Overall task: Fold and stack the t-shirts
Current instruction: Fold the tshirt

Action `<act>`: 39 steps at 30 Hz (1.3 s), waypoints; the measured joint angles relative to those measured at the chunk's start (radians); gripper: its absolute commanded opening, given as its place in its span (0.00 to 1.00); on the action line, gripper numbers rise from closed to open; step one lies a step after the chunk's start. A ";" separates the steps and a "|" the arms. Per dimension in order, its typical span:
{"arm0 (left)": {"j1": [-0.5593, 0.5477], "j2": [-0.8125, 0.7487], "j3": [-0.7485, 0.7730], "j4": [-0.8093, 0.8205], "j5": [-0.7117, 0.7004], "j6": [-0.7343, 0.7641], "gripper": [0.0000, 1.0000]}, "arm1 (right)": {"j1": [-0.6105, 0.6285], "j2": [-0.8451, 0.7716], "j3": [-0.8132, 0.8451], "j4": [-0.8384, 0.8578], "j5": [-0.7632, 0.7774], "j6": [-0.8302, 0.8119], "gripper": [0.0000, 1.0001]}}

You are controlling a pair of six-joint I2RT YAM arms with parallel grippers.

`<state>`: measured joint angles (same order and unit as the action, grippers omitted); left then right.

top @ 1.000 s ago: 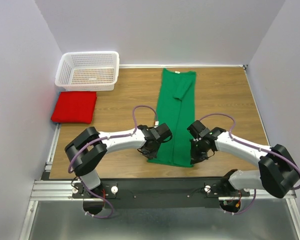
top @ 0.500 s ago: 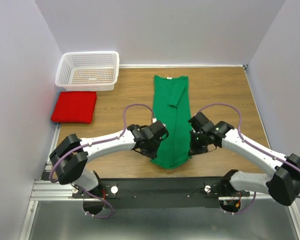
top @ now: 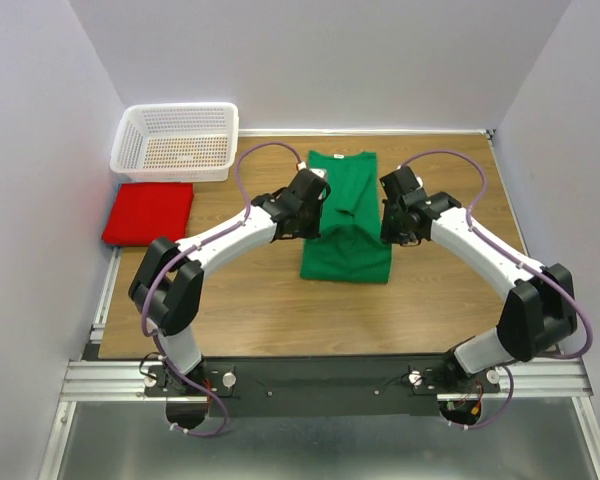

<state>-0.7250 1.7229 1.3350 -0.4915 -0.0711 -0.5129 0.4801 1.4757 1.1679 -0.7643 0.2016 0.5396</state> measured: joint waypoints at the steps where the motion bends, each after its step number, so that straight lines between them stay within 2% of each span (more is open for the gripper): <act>1: 0.008 0.015 0.015 0.006 -0.006 0.011 0.00 | -0.011 0.014 0.011 0.011 0.004 -0.009 0.01; 12: 0.100 0.141 0.142 0.055 -0.034 0.089 0.00 | -0.138 0.178 0.143 0.071 0.008 -0.098 0.01; 29: 0.147 0.281 0.182 0.137 -0.033 0.136 0.00 | -0.167 0.381 0.238 0.155 -0.027 -0.145 0.01; 32: 0.148 0.309 0.185 0.151 -0.033 0.143 0.14 | -0.167 0.401 0.238 0.171 -0.027 -0.147 0.07; 33: 0.148 0.317 0.185 0.154 -0.033 0.144 0.21 | -0.168 0.406 0.238 0.177 -0.027 -0.148 0.16; 34: 0.149 0.324 0.185 0.155 -0.034 0.145 0.32 | -0.168 0.412 0.238 0.181 -0.027 -0.147 0.20; 35: 0.149 0.328 0.185 0.156 -0.034 0.146 0.37 | -0.168 0.416 0.238 0.188 -0.029 -0.151 0.27; 36: 0.149 0.328 0.185 0.155 -0.036 0.147 0.48 | -0.168 0.420 0.238 0.191 -0.032 -0.153 0.30; 39: 0.149 0.323 0.185 0.167 -0.053 0.142 0.61 | -0.168 0.424 0.238 0.195 -0.039 -0.163 0.37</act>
<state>-0.5758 2.0464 1.5200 -0.3248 -0.1246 -0.3714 0.3119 1.8999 1.4059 -0.5694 0.1623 0.3763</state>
